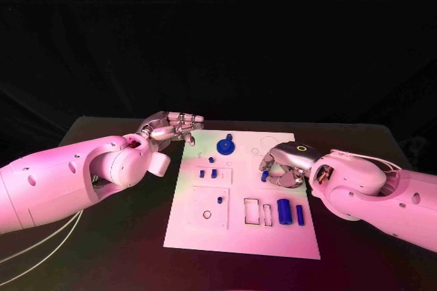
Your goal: Assemble the parts on the task board
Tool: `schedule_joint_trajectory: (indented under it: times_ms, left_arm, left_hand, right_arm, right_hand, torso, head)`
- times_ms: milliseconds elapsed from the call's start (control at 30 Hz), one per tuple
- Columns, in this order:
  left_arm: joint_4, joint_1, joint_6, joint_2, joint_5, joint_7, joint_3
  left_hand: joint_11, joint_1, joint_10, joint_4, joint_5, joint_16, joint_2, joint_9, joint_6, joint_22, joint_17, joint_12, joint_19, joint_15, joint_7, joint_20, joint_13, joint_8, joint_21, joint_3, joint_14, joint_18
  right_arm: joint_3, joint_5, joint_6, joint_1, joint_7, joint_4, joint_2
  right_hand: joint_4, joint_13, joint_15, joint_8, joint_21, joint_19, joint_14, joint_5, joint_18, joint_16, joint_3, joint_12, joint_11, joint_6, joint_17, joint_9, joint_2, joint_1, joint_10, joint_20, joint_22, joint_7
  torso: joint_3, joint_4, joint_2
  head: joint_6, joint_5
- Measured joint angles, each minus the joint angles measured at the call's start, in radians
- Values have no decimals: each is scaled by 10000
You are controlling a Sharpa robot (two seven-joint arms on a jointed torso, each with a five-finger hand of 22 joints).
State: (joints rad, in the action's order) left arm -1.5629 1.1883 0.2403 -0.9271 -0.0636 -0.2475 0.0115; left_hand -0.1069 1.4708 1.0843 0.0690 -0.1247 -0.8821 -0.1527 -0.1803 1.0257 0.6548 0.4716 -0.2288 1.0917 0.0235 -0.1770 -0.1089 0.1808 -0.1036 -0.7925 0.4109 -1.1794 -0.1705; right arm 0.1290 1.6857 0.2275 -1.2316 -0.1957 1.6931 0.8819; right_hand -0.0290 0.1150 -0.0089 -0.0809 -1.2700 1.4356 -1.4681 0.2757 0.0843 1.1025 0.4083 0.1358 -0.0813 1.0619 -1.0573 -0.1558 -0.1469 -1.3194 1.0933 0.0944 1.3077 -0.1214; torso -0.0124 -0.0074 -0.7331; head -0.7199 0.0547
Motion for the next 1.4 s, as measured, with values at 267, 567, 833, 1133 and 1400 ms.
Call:
schedule_joint_trajectory:
  times_ms: [267, 567, 833, 1133, 1400]
  left_arm:
    - [0, 0, -11, -2, -5, 18, 0]
    - [4, 0, -18, -6, -18, 41, 0]
    - [14, 0, -33, -6, -33, 58, 0]
    - [21, 0, -49, -7, -42, 84, -1]
    - [21, 0, -59, -12, -48, 99, -1]
  left_hand:
    - [0, 0, 0, 0, 0, 0, 0, 0, 0, 0, 0, 0, 0, 0, 0, 0, -1, 0, 0, 0, 0, 0]
    - [0, 0, 0, 0, 0, 0, 0, 0, 0, 1, -13, 0, 0, 0, 0, 0, 9, 0, 47, 0, 0, 0]
    - [0, 0, 0, 0, 0, 0, 0, 0, 0, 1, -12, 0, 0, 0, 0, 0, 8, 0, 47, 0, 0, 1]
    - [0, 0, 0, 0, 0, 0, 0, 0, 0, 1, -11, 0, 0, 0, 0, 0, 7, 0, 47, 0, 0, 0]
    - [0, 0, 0, -29, 0, 0, 0, 9, 0, -11, -11, -38, 0, 0, 0, 0, 5, 0, 46, -28, 0, 0]
  right_arm:
    - [4, 25, -81, 54, -13, -29, -52]
    - [-3, -8, -99, 82, -17, -20, -73]
    - [-4, -44, -86, 95, -86, -24, -92]
    - [4, -53, -68, 107, -148, -41, -111]
    - [6, -52, -31, 110, -175, -43, -125]
  right_hand:
    - [-29, 80, -43, -153, -169, 77, 33, -193, 0, 209, 29, 390, 212, 373, -162, -104, 78, -78, 561, -77, -1, 92]
    - [-29, 108, -111, -193, -214, 112, 33, -324, 1, 288, 29, 488, 260, 512, -221, -145, 190, -85, 680, -111, -2, 90]
    - [54, 106, -111, 10, -214, 148, 33, -379, 0, 287, -54, 487, 259, 188, -184, -77, 105, -1, 680, -146, -2, -51]
    - [98, 108, -110, 43, -165, 147, 33, -379, 1, 286, -98, 487, 204, 9, -74, -50, 17, 87, 625, -146, -3, -51]
    - [171, 107, -110, 43, -165, 147, 33, -378, 0, 285, -137, 558, 204, 51, -63, -72, 17, 87, 625, -146, -4, -17]
  torso:
    - [-5, 1, 1]
    - [-5, 1, 1]
    - [-5, 2, 3]
    - [0, 2, 6]
    - [-2, 4, 3]
  head:
    - [-15, -15]
    - [-33, -8]
    - [-23, -17]
    - [-8, -32]
    - [-6, -46]
